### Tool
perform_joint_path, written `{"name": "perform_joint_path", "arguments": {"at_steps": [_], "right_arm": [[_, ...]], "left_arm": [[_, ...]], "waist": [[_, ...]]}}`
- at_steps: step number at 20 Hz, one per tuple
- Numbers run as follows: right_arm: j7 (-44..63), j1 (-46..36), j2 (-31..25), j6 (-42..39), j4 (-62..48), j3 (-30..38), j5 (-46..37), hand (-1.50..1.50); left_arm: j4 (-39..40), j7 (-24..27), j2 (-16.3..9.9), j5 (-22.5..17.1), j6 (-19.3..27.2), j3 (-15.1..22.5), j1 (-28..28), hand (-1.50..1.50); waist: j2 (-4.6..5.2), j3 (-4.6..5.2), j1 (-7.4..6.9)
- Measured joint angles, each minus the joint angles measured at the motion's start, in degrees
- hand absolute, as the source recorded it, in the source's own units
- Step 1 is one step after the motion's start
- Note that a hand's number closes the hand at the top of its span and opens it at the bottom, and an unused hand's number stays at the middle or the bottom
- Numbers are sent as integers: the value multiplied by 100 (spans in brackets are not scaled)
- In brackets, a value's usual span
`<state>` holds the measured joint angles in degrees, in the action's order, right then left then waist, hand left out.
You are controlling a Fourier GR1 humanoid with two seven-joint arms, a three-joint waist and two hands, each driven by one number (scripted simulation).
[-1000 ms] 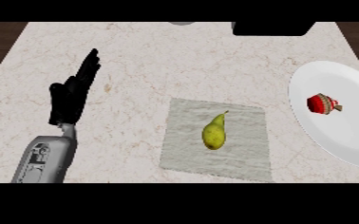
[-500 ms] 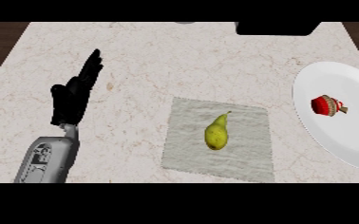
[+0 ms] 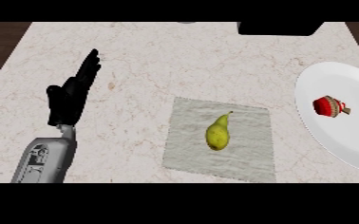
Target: Pick the cupcake from the placemat and place it in the plate
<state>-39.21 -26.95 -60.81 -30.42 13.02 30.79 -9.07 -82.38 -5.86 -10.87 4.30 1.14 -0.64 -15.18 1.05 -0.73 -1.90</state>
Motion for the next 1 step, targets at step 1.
{"name": "perform_joint_path", "arguments": {"at_steps": [1], "right_arm": [[4, 5, 10, 25, 4, -8, -1, -150]], "left_arm": [[-6, -5, 27, 33, 35, 25, -18, 0]], "waist": [[7, -3, -9]]}}
